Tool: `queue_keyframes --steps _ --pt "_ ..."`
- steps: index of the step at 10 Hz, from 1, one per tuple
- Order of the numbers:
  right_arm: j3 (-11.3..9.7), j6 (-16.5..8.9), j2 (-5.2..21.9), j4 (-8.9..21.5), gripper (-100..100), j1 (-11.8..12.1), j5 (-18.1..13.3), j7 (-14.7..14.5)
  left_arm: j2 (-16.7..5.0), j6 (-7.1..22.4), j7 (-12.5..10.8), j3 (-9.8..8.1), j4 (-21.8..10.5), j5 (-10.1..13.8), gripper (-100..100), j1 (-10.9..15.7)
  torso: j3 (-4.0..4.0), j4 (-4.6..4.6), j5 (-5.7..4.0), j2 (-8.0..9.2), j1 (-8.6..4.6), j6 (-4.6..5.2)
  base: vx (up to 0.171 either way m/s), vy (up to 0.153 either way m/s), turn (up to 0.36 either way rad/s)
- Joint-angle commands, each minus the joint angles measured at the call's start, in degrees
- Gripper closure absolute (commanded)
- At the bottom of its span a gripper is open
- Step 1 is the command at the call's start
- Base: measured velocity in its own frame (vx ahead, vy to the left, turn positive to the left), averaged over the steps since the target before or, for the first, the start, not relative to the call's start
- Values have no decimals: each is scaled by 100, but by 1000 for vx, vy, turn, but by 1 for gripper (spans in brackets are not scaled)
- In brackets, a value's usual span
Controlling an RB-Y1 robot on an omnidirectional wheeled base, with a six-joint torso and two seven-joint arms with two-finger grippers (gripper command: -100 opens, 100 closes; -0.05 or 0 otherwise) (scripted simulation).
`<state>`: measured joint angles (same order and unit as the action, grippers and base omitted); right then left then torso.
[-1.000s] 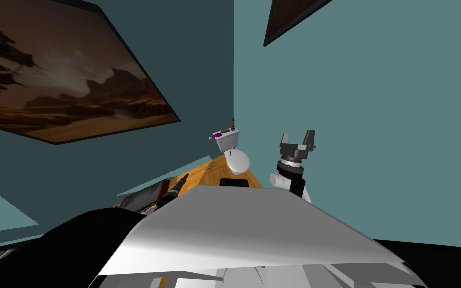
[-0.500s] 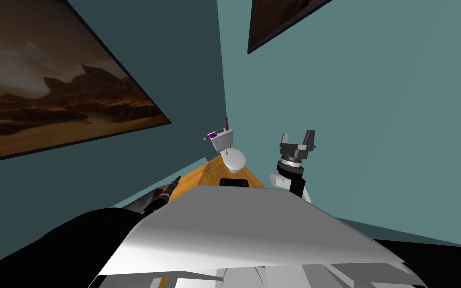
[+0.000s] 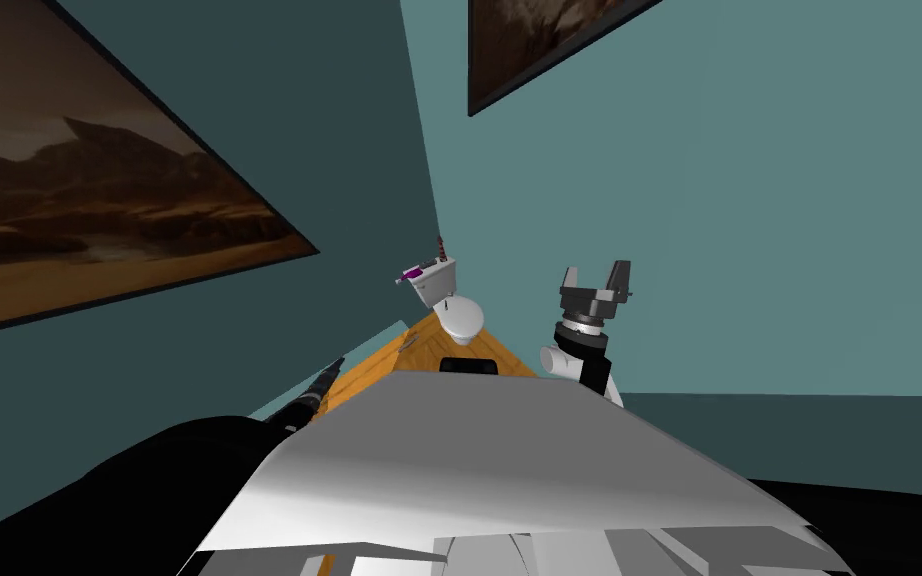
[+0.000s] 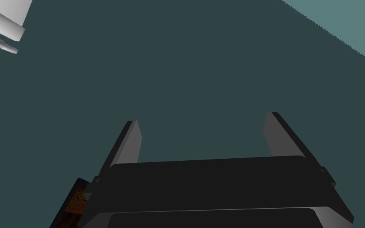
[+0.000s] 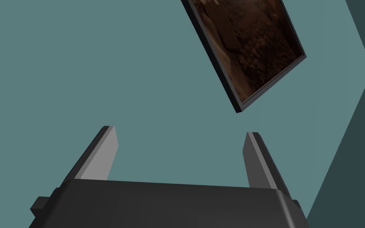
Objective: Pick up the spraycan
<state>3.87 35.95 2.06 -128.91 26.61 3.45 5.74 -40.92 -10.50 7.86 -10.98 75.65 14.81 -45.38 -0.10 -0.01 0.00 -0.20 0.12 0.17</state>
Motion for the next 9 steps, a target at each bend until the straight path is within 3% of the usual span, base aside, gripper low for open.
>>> queue_keyframes --steps 1,4,5,6,9 --pt "0 0 0 0 0 0 0 0 -84 14 -73 -19 -125 204 -100 5 0 0 0 0 0 0 -40 -14 -219" --pt "1 0 0 0 0 1 0 0 -437 132 -348 -101 -557 726 -100 -14 -2 -1 1 -5 -1 -5 -35 -23 -301" --pt "0 0 0 0 0 0 0 0 -437 132 -348 -101 -557 818 -100 -14 -3 -1 0 -6 -3 2 -22 -17 -177" --pt "1 0 0 0 0 1 0 0 -609 205 -495 -133 -784 1015 -100 -16 -5 -2 1 -9 0 -5 -21 -30 -330" --pt "0 0 0 0 0 0 0 0 -779 288 -648 -158 -1019 1443 -100 -14 -8 -3 -1 -14 -4 1 -10 -25 -235"
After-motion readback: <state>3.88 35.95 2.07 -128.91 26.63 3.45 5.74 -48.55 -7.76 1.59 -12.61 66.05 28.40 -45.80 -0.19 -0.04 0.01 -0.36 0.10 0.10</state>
